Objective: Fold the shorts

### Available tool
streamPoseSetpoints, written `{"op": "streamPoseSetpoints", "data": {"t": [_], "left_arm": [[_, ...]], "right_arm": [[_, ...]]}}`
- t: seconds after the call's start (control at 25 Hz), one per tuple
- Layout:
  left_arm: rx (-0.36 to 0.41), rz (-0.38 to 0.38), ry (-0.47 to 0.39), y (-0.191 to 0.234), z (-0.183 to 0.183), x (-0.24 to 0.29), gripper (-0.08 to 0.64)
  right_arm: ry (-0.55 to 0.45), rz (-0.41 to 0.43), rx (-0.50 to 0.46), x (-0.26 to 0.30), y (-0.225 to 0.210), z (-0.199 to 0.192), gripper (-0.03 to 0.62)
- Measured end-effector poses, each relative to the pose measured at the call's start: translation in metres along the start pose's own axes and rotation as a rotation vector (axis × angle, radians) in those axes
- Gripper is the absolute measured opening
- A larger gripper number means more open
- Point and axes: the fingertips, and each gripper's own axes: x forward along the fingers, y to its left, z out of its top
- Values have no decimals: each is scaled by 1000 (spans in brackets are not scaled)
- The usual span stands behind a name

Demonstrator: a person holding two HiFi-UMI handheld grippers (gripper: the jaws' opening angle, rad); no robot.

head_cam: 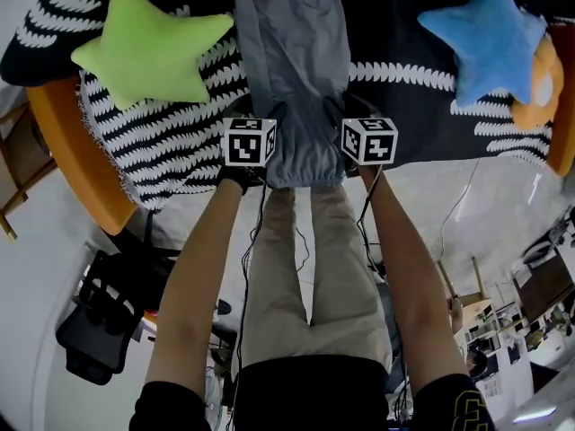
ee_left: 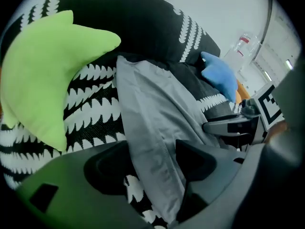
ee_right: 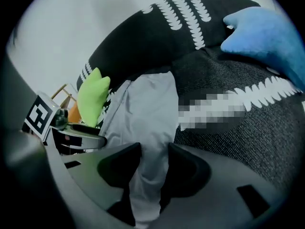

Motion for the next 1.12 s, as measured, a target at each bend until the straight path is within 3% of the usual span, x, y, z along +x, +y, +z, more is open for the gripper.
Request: {"op": "streamPoseSetpoints", "data": {"t": [0.08, 0.2, 0.28, 0.44, 0.64, 0.92, 1.12], "left_arm": [[10, 30, 6, -2, -1, 0, 249], [42, 31, 28, -15, -9, 2, 234], [51, 39, 27, -15, -12, -3, 173], [26, 27, 12, -9, -11, -26, 28], [42, -46, -25, -26, -22, -66, 28], [95, -75, -159, -55, -35, -132, 28], [125, -90, -164, -74, -56, -172, 28]], "right_arm": [[-10, -12, -4, -1, -3, -1, 167], [18, -12, -52, -6, -6, -7, 83], [41, -8, -56, -9, -4, -11, 38], [44, 25, 17, -29, 2, -15, 34], [51, 57, 10, -70, 18, -31, 32], [5, 87, 0, -130, 45, -40, 32], [-16, 104, -10, -174, 64, -52, 32]]}}
